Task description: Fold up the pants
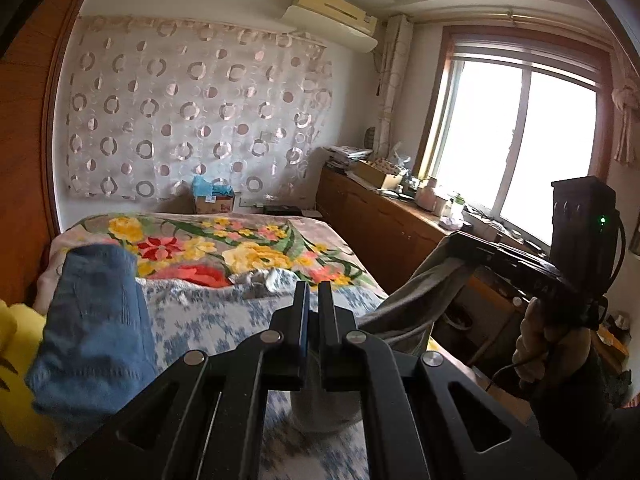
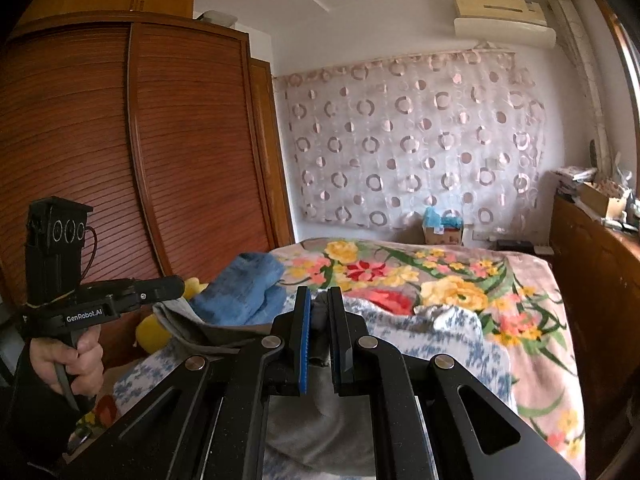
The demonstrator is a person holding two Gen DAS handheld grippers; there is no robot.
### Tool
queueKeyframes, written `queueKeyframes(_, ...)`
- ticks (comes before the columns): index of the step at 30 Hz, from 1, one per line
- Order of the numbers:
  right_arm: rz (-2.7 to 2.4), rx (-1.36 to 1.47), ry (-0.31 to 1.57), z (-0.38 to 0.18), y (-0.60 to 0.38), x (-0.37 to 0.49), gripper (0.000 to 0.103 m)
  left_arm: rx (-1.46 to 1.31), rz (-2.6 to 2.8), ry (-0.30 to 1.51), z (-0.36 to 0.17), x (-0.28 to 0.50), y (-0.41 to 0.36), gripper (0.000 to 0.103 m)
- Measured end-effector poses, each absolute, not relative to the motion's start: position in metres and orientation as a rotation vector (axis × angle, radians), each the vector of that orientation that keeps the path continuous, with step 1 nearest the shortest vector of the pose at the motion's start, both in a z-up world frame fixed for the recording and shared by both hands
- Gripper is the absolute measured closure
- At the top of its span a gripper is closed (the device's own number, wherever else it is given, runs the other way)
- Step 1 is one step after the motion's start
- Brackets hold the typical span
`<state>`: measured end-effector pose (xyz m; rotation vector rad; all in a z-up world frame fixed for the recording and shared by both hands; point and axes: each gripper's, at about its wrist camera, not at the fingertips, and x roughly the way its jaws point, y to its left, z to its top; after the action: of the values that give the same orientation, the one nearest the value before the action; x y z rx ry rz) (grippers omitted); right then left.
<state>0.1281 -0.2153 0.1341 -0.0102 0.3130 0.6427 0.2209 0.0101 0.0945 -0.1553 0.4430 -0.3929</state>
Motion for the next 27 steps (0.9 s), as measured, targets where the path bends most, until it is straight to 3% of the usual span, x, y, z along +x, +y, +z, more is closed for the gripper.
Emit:
queueKeyframes(7, 0.642, -0.014, 0.329, 0.158, -0.198, 0.215, 0.095, -0.132, -0.36, 0.428, 0.118, 0.277, 0.016, 0.098)
queueKeyframes(15, 0.635, -0.044, 0.3, 0.175, -0.174, 0.257, 0.095, -0.086, -0.337, 0.403, 0.134, 0.301, 0.023, 0.098)
queueKeyframes(27, 0.636, -0.049, 0.521, 0.089, -0.145, 0.246, 0.095, -0.128, -0.332, 0.573, 0.06, 0.265, 0.023, 0.098)
